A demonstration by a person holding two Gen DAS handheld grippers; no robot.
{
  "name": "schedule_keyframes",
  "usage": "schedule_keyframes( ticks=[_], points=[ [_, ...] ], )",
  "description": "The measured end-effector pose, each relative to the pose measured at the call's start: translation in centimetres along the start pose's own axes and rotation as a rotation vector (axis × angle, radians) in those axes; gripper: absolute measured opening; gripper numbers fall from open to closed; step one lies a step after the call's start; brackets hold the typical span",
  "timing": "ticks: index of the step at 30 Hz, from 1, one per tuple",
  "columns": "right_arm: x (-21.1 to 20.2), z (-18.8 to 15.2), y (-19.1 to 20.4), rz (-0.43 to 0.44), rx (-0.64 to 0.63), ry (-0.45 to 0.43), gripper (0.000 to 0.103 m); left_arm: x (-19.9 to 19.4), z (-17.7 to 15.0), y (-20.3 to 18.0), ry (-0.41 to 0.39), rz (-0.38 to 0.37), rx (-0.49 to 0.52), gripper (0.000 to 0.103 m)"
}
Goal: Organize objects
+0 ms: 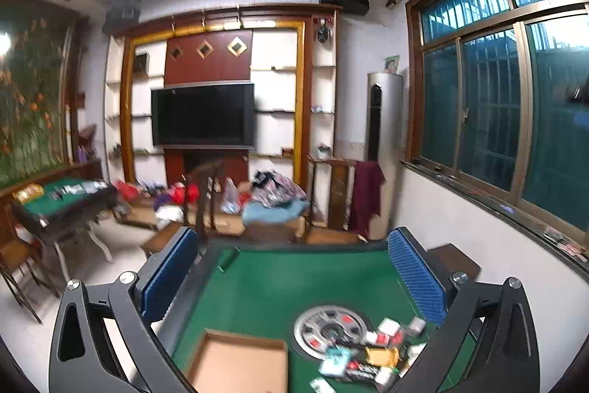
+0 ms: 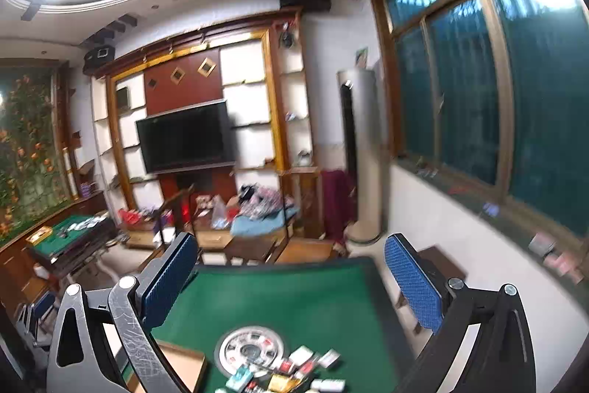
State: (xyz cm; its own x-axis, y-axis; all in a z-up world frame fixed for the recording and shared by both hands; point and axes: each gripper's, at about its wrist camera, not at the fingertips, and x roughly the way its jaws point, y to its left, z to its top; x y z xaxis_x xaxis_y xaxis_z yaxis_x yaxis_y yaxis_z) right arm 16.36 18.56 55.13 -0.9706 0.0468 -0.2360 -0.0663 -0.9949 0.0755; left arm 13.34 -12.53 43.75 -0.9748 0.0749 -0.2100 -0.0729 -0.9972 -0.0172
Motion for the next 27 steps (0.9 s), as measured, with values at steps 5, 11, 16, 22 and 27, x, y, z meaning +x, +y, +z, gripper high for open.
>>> schedule_keyframes(
  ticks=[5,11,16,22,27],
  points=[
    [-1.9,1.1,0.0,-0.022,-0.004,0.003,0.103,0.2,-0.6,0.1,-0.013,-0.044,0.023,0.103],
    [5.4,-13.6,-0.4,0.144,-0.009,0.251,0.103,5.3,-10.9,-1.0,0.174,-0.086,-0.022,0.103],
    [13.3,-29.9,0.1,0.149,-0.036,0.411,0.103,10.7,-23.6,-3.5,0.402,-0.039,0.033,0.103],
    [17.9,-40.1,-0.2,0.124,0.005,0.549,0.103,14.7,-33.2,-5.8,0.596,0.007,0.07,0.099],
    [18.1,-42.0,-1.0,0.139,0.03,0.574,0.103,16.9,-35.7,-4.9,0.707,0.016,0.001,0.087]
  ],
)
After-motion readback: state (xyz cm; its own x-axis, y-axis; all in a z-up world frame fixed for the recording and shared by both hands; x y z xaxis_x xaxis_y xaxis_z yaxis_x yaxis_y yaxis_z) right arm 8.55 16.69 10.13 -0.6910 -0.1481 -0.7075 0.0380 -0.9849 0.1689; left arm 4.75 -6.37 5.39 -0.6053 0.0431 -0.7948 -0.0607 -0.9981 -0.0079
